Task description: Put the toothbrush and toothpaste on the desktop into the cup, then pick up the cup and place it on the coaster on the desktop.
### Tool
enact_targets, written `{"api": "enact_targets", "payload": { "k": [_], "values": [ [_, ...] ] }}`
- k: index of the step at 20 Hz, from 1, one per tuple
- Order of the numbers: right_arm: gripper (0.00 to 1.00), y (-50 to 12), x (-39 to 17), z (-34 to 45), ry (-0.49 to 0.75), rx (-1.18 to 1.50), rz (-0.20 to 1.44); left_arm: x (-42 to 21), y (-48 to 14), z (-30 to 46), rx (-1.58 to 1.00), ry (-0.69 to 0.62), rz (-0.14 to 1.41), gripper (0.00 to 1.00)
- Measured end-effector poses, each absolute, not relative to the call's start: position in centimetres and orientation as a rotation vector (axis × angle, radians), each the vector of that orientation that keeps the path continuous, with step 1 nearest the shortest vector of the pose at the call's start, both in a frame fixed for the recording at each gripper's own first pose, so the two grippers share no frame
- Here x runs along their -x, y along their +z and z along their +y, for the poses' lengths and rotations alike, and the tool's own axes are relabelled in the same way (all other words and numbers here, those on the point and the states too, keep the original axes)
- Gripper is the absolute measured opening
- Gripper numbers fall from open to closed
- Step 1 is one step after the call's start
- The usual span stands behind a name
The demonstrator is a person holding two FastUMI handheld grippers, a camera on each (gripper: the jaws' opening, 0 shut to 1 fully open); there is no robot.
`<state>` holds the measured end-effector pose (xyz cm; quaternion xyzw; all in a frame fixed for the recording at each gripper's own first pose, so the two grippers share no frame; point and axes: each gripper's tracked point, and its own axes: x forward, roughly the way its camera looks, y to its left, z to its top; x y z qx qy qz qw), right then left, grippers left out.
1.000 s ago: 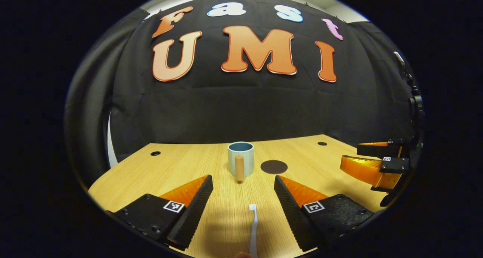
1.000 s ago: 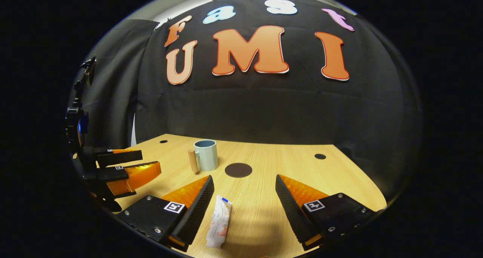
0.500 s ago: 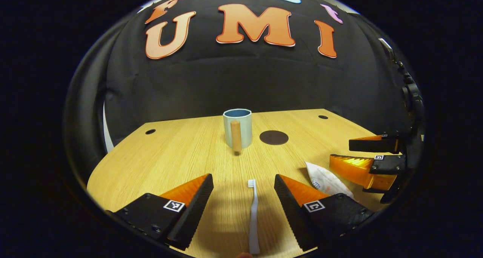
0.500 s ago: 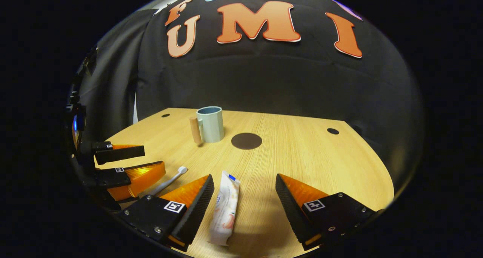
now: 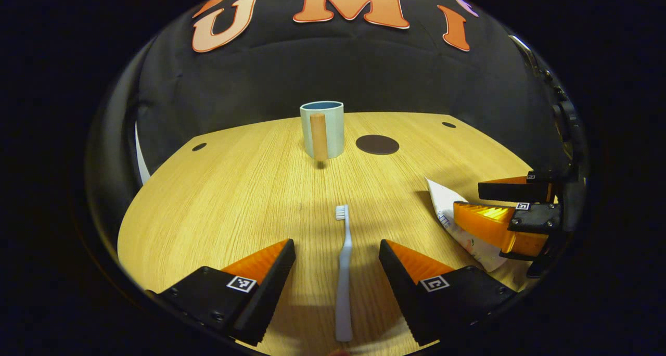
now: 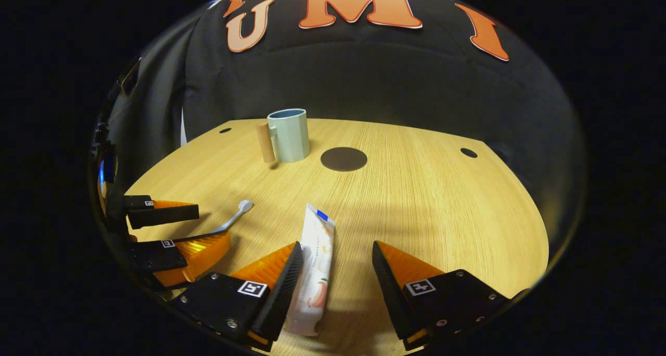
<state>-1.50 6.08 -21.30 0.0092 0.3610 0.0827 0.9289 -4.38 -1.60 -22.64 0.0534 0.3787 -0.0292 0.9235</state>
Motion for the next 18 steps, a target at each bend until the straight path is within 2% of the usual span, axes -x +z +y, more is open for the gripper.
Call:
{"api": "enact_targets", "payload": {
  "k": [4,8,9,10,11,12,13,14,16,18],
  "values": [
    [0.80,-22.0,1.2,7.0,0.192,-0.047,0.785,4.4,-22.8,-1.7,-0.145,-0.057,0.818,0.98],
    [0.66,-22.6,1.3,7.8,0.218,0.038,0.797,4.4,-22.9,-1.9,-0.149,-0.054,0.841,0.97],
    [0.56,-22.4,1.0,8.1,0.226,0.051,0.787,4.7,-23.0,-2.1,-0.141,-0.055,0.848,0.94],
    [0.55,-22.5,1.3,8.5,0.239,0.051,0.792,4.8,-22.9,-2.4,-0.134,-0.059,0.854,0.89],
    [0.47,-22.4,1.4,8.7,0.249,0.048,0.789,4.9,-23.1,-2.7,-0.124,-0.060,0.863,0.78],
    [0.39,-22.4,1.2,8.5,0.241,0.053,0.786,5.0,-23.0,-3.0,-0.117,-0.066,0.871,0.73],
    [0.24,-22.6,1.0,8.6,0.239,0.051,0.784,5.3,-23.1,-3.2,-0.108,-0.067,0.879,0.65],
    [0.20,-22.4,1.1,8.6,0.249,0.048,0.782,5.4,-23.0,-3.5,-0.094,-0.075,0.885,0.61],
    [0.16,-22.4,1.1,8.7,0.256,0.045,0.782,5.6,-22.7,-4.0,-0.061,-0.067,0.895,0.41],
    [0.13,-22.3,1.0,8.5,0.253,0.048,0.775,5.8,-22.3,-3.9,-0.064,-0.065,0.902,0.09]
  ]
}}
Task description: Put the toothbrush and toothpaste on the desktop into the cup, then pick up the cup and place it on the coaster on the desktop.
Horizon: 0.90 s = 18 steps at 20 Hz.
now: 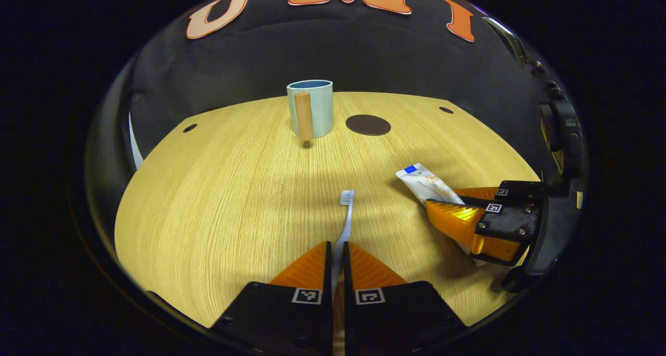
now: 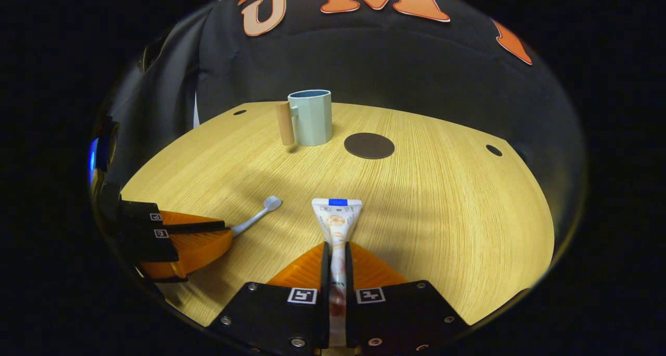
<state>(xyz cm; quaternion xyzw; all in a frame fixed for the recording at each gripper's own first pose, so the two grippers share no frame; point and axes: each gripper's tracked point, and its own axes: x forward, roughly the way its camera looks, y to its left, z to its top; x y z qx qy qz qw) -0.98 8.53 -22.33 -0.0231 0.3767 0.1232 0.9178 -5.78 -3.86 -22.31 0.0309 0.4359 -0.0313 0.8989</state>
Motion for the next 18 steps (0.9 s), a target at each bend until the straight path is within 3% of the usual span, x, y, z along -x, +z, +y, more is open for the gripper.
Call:
{"api": "enact_targets", "payload": {
  "k": [2,3,9,18],
  "values": [
    [0.13,-22.0,0.8,8.3,0.233,0.054,0.757,5.7,-22.9,-3.8,-0.060,-0.074,0.895,0.14],
    [0.13,-21.7,0.7,8.3,0.232,0.055,0.749,5.9,-22.8,-3.7,-0.058,-0.081,0.893,0.04],
    [0.12,-19.8,-0.2,7.6,0.218,0.020,0.693,5.8,-22.5,-2.8,-0.048,-0.093,0.838,0.03],
    [0.12,-14.7,-2.6,6.4,0.198,-0.008,0.556,0.2,-16.5,-3.5,-0.090,-0.098,0.598,0.03]
  ]
}}
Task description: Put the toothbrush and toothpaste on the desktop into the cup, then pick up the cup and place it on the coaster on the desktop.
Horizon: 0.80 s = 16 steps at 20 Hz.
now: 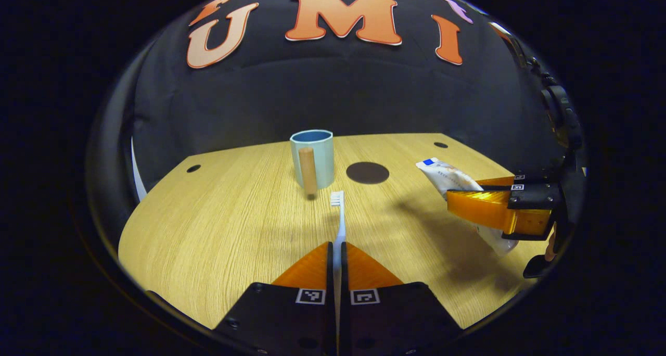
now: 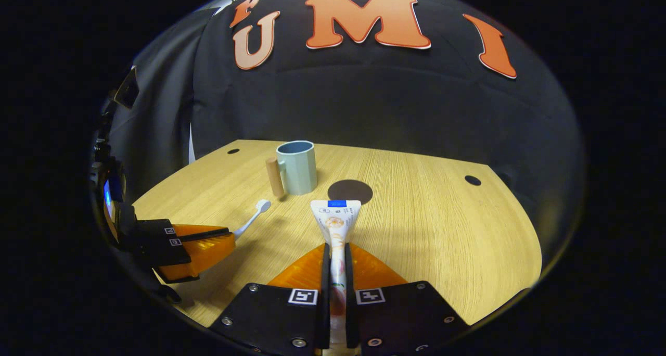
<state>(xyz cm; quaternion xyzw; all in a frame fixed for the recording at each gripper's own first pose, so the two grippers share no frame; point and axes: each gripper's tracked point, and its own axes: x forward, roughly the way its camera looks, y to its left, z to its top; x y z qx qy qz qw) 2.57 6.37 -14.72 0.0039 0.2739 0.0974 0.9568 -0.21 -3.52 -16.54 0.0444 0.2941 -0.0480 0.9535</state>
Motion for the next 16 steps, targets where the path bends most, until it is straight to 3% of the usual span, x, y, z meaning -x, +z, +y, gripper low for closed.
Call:
{"api": "enact_targets", "payload": {
  "k": [16],
  "values": [
    [0.12,-11.6,-6.6,3.1,0.134,-0.061,0.464,-14.8,-3.3,0.0,-0.031,-0.062,0.208,0.03]
  ]
}}
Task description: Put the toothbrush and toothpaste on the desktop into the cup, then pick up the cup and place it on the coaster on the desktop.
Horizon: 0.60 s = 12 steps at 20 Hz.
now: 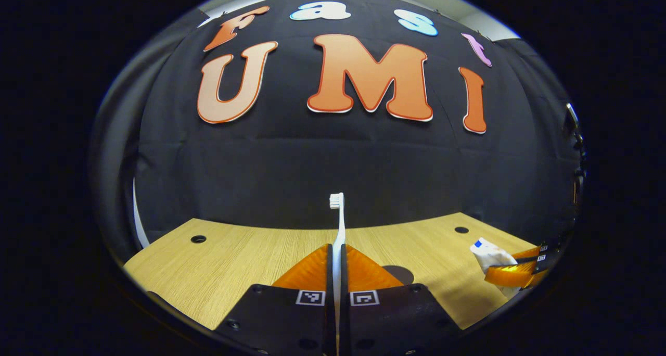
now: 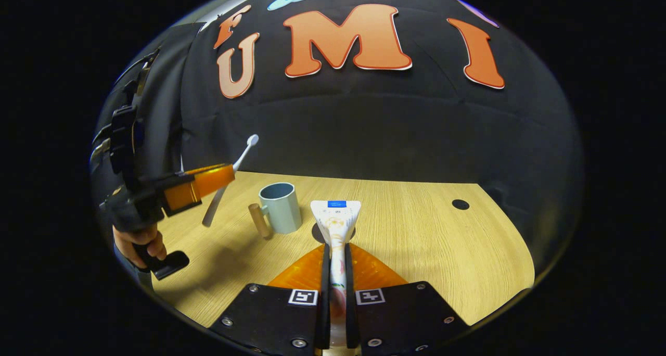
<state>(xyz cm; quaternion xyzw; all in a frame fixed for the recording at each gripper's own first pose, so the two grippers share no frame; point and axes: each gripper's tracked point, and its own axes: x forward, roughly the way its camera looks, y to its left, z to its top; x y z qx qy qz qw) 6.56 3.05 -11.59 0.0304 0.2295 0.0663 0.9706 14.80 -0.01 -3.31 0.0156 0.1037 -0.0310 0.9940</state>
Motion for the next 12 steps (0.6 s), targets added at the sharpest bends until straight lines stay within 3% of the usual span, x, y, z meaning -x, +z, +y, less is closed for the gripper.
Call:
{"api": "enact_targets", "payload": {
  "k": [12],
  "values": [
    [0.12,-13.5,-8.8,-0.2,0.074,-0.076,0.494,-23.9,-1.5,0.1,-0.044,-0.123,0.037,0.03]
  ]
}}
